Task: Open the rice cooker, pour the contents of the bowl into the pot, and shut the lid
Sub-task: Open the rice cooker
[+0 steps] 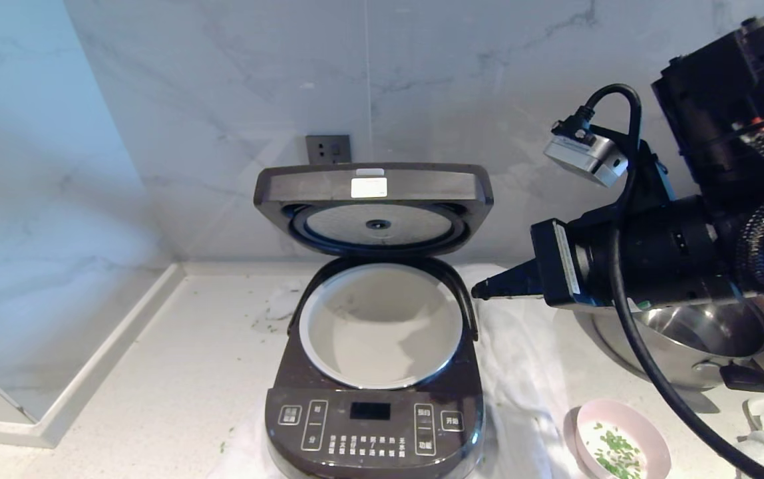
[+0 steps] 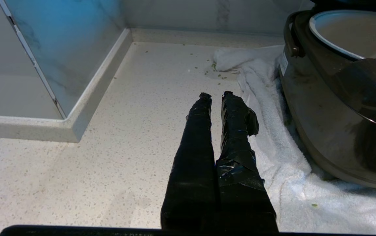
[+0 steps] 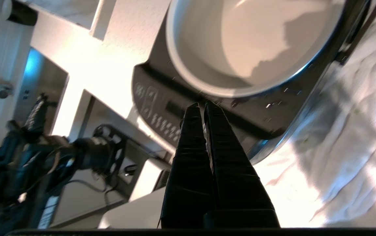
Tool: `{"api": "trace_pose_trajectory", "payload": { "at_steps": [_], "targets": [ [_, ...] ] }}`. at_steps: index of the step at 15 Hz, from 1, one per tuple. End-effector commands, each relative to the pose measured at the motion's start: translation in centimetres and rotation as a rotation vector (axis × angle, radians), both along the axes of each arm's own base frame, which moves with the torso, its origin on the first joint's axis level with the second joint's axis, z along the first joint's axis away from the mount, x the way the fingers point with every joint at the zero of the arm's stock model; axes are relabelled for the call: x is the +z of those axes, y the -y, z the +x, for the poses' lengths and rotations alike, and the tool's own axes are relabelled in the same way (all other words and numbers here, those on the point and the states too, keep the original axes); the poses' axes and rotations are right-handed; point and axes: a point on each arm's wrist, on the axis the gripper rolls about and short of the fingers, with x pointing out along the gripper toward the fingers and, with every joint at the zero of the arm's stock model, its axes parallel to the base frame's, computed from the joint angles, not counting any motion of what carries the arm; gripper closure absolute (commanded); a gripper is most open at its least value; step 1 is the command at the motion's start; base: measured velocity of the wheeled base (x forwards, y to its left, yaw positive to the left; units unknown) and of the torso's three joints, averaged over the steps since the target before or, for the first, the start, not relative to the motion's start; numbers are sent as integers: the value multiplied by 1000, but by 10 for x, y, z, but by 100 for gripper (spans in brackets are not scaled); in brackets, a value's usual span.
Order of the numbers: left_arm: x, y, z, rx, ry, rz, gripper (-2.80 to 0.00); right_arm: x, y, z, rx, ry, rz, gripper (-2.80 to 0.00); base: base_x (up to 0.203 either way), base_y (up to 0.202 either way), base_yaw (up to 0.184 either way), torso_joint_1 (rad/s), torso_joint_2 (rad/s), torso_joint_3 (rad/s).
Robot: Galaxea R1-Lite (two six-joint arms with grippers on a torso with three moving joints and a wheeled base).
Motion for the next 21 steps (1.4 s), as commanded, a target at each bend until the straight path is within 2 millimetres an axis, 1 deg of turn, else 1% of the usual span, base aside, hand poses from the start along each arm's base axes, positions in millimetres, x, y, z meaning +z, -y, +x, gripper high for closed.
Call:
{"api": "trace_pose_trajectory", "payload": {
  "at_steps": [1,3,7,10,12,16,19,21],
  "targets": [
    [0,0,0,1,-2,-1,0,-14,7,20,-51,13,-5,0,0,0,0,0,0,0],
    [-1,0,0,1,-1,-1,0,-16,8,31,-58,31,23,0,0,0,0,0,0,0],
    [0,0,0,1,-2,-1,0,-20,0,42,-30,71,24,0,0,0,0,0,0,0],
    [-1,0,0,1,-3,-1,0,-18,-6,52,-36,120,57,0,0,0,0,0,0,0],
    [-1,0,0,1,-2,-1,0,-14,-8,60,-49,137,70,0,0,0,0,0,0,0],
    [0,0,0,1,-1,-1,0,-6,-8,75,-79,166,86,0,0,0,0,0,0,0],
    [0,0,0,1,-1,-1,0,-3,-1,94,-125,183,92,0,0,0,0,0,0,0],
    [-1,0,0,1,-3,-1,0,-1,0,103,-143,196,98,0,0,0,0,0,0,0]
  ]
}}
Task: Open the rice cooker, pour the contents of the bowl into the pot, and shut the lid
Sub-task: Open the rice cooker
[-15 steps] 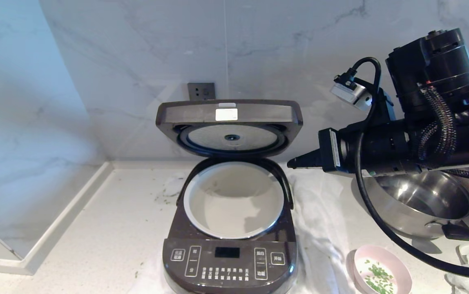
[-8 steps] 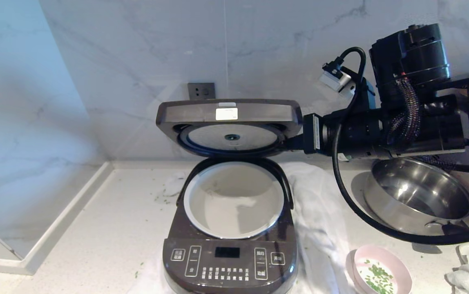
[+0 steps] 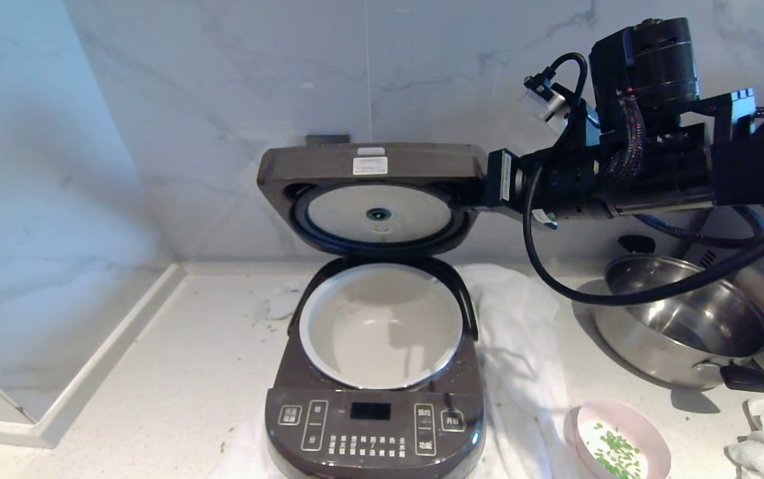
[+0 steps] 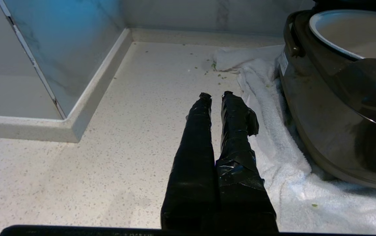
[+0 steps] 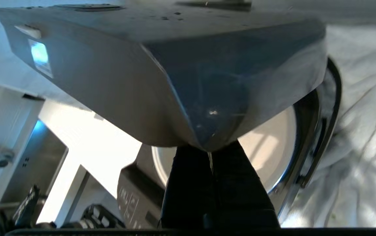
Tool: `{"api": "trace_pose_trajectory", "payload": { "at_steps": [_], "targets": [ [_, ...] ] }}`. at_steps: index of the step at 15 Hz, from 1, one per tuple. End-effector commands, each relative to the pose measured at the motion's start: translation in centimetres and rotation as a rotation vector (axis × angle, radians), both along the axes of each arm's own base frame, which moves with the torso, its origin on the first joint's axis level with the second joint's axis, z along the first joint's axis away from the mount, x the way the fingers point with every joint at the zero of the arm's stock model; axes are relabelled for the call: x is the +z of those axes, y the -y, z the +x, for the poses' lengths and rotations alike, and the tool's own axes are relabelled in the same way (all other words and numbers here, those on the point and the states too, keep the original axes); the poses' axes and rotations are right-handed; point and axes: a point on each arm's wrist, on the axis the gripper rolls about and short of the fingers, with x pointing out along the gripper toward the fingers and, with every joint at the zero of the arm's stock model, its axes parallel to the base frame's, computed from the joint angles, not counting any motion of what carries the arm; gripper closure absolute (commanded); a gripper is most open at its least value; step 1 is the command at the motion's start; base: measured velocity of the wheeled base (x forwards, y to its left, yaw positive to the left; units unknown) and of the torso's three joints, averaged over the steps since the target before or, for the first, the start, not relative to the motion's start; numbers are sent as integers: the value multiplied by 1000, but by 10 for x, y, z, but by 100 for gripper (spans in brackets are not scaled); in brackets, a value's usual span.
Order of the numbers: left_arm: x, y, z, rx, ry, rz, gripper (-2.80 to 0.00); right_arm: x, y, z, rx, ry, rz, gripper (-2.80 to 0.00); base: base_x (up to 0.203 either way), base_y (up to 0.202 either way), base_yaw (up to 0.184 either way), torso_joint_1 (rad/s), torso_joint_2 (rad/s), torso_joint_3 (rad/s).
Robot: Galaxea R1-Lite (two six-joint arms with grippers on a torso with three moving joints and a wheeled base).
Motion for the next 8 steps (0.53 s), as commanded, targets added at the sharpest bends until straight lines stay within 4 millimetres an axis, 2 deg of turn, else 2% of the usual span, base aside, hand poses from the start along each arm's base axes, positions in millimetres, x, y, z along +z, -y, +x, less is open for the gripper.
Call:
{"api": "trace_pose_trajectory", "payload": {
  "at_steps": [1,8],
  "targets": [
    [0,0,0,0,-1,-1,0,-1,-1,14,-17,2,4,0,0,0,0,0,0,0],
    [-1,0,0,0,-4,-1,0,9,-6,50,-53,68,39,0,0,0,0,0,0,0]
  ]
}}
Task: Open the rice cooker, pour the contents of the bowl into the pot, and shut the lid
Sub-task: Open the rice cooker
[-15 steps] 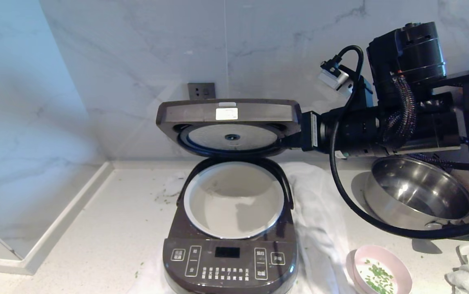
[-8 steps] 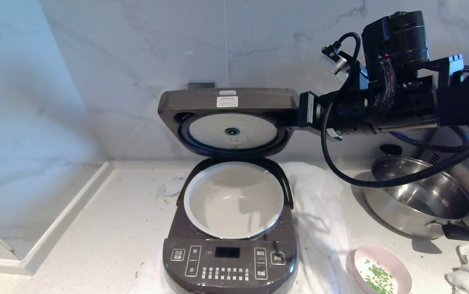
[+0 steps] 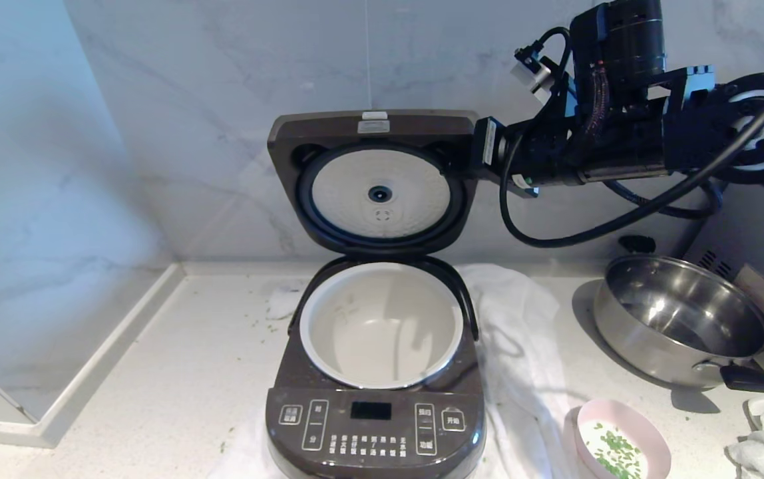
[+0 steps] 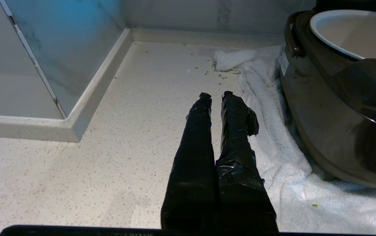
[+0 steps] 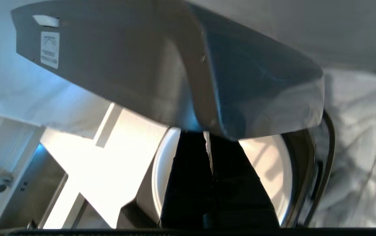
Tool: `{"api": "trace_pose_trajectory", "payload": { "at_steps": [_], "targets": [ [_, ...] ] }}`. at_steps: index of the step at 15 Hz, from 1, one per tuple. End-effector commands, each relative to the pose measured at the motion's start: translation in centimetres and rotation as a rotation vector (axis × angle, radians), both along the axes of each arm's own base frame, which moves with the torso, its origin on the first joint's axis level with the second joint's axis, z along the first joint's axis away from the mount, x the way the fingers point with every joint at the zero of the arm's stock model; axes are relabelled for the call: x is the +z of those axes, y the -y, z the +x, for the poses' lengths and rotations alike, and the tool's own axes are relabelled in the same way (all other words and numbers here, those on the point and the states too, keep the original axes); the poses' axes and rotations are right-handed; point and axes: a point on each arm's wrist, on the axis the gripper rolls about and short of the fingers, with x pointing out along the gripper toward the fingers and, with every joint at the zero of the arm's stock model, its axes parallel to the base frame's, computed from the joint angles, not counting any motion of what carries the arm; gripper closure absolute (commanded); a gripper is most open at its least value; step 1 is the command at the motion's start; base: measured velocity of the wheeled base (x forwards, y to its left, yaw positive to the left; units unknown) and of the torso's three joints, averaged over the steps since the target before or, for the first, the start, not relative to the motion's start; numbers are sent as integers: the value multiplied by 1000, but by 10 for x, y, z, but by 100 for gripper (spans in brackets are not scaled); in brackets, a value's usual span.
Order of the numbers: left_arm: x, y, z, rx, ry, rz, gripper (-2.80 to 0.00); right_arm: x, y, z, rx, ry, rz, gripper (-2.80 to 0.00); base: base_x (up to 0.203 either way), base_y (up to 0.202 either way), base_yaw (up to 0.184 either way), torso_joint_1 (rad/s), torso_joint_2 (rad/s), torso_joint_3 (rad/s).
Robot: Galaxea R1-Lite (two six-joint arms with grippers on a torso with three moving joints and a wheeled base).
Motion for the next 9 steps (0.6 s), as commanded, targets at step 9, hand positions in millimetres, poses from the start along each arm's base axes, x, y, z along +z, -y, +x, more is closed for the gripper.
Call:
{"api": "trace_pose_trajectory", "payload": {
  "at_steps": [9],
  "targets": [
    [-1,0,0,-1,-3,-1,0,-3,11,42,-74,30,14,0,0,0,0,0,0,0]
  ]
}}
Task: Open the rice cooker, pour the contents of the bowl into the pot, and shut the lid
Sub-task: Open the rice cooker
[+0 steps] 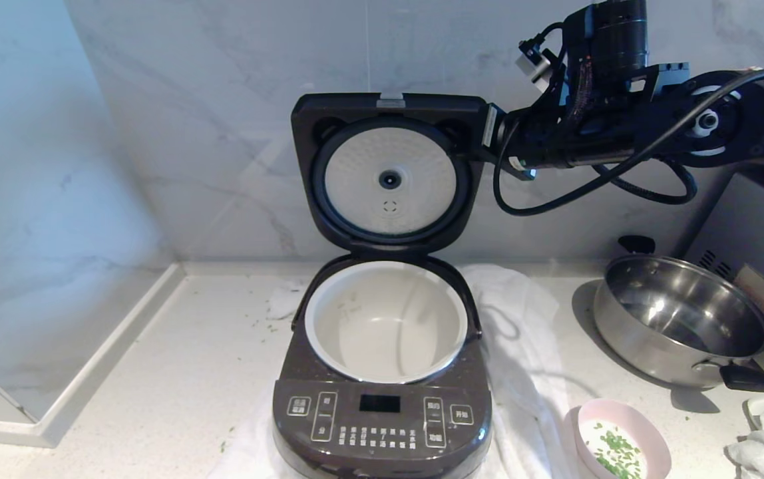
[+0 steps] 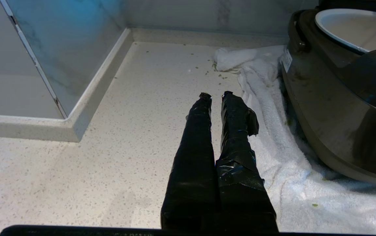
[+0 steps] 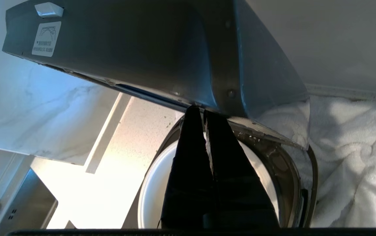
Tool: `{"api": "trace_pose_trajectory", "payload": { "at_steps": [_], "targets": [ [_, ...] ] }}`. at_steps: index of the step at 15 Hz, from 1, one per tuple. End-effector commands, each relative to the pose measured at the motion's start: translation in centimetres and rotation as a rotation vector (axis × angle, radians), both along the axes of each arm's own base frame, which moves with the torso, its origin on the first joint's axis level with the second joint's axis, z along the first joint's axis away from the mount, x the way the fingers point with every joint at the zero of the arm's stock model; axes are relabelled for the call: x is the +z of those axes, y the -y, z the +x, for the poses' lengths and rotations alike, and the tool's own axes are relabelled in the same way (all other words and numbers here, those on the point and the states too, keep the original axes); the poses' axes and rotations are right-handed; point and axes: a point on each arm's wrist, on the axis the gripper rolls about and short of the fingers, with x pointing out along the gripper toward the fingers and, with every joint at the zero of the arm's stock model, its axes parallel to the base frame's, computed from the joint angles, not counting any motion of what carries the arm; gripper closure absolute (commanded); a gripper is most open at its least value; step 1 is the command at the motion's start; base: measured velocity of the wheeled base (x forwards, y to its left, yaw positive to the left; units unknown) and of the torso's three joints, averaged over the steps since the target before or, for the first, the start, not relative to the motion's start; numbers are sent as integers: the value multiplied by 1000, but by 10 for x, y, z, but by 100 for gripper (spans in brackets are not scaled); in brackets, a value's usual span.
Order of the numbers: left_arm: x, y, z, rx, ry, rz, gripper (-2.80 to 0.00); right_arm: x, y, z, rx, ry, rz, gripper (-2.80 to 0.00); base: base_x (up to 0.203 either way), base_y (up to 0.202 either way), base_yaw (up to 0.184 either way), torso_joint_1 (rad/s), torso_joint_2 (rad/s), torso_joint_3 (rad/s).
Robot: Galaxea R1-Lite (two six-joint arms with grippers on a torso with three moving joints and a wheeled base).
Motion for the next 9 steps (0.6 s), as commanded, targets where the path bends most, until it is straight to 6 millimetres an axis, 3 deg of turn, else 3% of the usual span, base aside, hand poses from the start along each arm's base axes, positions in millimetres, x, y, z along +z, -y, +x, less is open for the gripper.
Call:
{"api": "trace_pose_trajectory", "payload": {
  "at_steps": [1,4,9],
  "targets": [
    [-1,0,0,0,-4,0,0,-2,-1,7,-5,0,2,0,0,0,0,0,0,0],
    [-1,0,0,0,-4,0,0,5,-5,-3,14,11,8,0,0,0,0,0,0,0],
    [0,0,0,0,-1,0,0,15,-20,-43,97,1,7,0,0,0,0,0,0,0]
  ]
}}
